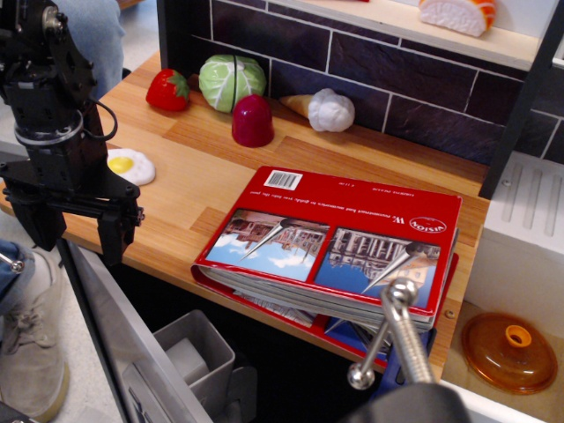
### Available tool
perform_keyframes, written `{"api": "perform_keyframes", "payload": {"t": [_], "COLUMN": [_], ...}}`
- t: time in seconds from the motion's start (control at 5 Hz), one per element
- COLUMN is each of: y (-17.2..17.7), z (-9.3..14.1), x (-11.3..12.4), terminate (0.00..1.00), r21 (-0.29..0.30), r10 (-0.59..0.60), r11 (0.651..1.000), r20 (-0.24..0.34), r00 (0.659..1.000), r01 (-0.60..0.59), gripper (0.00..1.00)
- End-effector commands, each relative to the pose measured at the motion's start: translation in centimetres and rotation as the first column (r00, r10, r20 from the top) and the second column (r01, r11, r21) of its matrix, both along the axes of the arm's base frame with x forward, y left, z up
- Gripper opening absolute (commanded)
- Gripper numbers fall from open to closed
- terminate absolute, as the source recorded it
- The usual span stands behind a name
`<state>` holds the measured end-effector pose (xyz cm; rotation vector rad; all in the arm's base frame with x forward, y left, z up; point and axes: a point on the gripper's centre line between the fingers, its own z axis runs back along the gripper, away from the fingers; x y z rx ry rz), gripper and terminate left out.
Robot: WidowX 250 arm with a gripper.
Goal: Open book
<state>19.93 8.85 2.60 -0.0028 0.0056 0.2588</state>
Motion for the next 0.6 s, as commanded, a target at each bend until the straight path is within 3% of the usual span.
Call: {"api": "perform_keyframes", "payload": {"t": [0.0, 0.2, 0.4], "y": [0.0, -1.0, -2.9], "z": [0.0, 1.1, 3.7], "x": [0.0, 0.6, 1.2], "terminate": [0.00, 0.00, 0.00], "r21": [0.000, 0.060, 0.090], "r10": [0.000, -0.051, -0.101], "r11": [1.000, 0.997, 0.992], "r20": [0.000, 0.027, 0.112], "r00": [1.000, 0.998, 0.989], "r01": [0.000, 0.049, 0.091], "gripper": [1.00, 1.00, 1.00]}}
